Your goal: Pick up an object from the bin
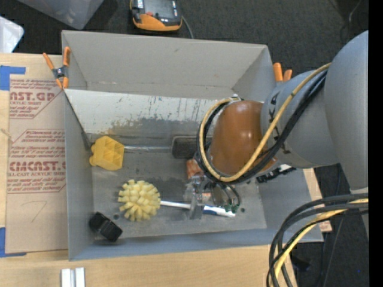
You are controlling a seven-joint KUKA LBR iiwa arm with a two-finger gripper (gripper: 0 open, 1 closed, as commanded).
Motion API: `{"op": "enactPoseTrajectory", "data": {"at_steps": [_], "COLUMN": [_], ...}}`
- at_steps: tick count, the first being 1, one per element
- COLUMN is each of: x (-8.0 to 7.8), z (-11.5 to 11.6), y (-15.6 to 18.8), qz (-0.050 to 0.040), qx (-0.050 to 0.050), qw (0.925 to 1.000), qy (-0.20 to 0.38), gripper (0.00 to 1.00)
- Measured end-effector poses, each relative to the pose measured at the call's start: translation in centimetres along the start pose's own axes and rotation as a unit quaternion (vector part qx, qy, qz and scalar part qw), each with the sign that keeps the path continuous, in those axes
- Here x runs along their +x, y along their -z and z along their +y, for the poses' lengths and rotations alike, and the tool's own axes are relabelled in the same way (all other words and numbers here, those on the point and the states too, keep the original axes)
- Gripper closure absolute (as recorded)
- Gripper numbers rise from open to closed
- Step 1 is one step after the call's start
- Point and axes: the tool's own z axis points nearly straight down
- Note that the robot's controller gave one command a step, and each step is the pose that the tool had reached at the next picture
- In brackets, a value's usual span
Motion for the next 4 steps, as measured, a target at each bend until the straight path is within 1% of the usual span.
{"op": "enactPoseTrajectory", "data": {"at_steps": [1,2,3,4], "x": [0.0,-0.7,-1.2,-1.9], "z": [0.0,1.2,-0.1,0.7], "y": [0.0,9.3,19.8,11.0], "qz": [0.0,0.0019,0.0034,0.0005], "qx": [0.0,0.0,0.0,-0.001], "qw": [1.0,1.0,1.0,1.0], "qy": [0.0,0.0,-0.007,-0.008], "gripper": [1.0,1.0,1.0,1.0]}}
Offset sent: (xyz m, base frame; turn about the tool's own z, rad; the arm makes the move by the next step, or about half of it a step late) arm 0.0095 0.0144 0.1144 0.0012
